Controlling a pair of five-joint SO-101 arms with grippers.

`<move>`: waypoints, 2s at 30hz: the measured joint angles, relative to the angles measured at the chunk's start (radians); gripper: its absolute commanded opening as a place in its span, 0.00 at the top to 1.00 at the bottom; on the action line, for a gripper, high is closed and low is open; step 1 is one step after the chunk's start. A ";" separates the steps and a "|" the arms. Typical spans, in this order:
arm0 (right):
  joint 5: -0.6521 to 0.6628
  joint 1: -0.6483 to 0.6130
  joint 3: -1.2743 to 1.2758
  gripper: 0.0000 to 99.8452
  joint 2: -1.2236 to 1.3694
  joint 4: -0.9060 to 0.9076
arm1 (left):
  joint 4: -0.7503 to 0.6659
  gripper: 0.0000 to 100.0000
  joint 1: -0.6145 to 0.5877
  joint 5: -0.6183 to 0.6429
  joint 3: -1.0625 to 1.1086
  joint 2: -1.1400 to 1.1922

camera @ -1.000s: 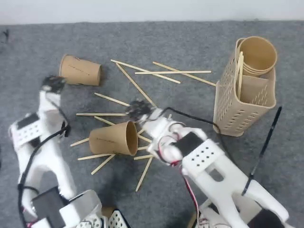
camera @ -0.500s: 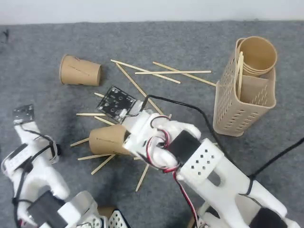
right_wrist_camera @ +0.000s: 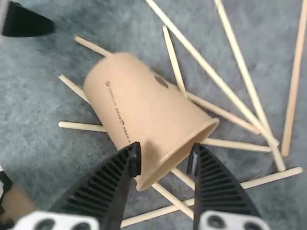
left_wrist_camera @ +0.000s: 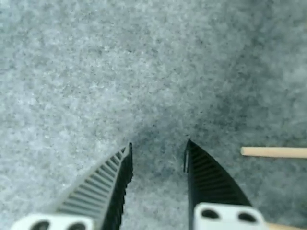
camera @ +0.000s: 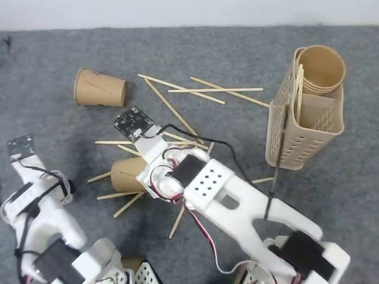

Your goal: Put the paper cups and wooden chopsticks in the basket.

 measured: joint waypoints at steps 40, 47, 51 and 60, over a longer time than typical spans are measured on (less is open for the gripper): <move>0.074 0.086 0.006 0.99 0.242 -0.161 | 0.000 0.83 0.000 0.000 0.000 0.000; 0.094 0.153 0.006 0.99 0.034 -0.075 | 0.000 0.83 0.000 0.000 0.000 0.000; 0.149 0.227 -0.012 0.99 -0.163 -0.011 | 0.000 0.83 0.000 0.000 0.000 0.000; 0.170 0.404 -0.135 0.92 -0.350 0.180 | 0.000 0.83 0.000 0.000 0.000 0.000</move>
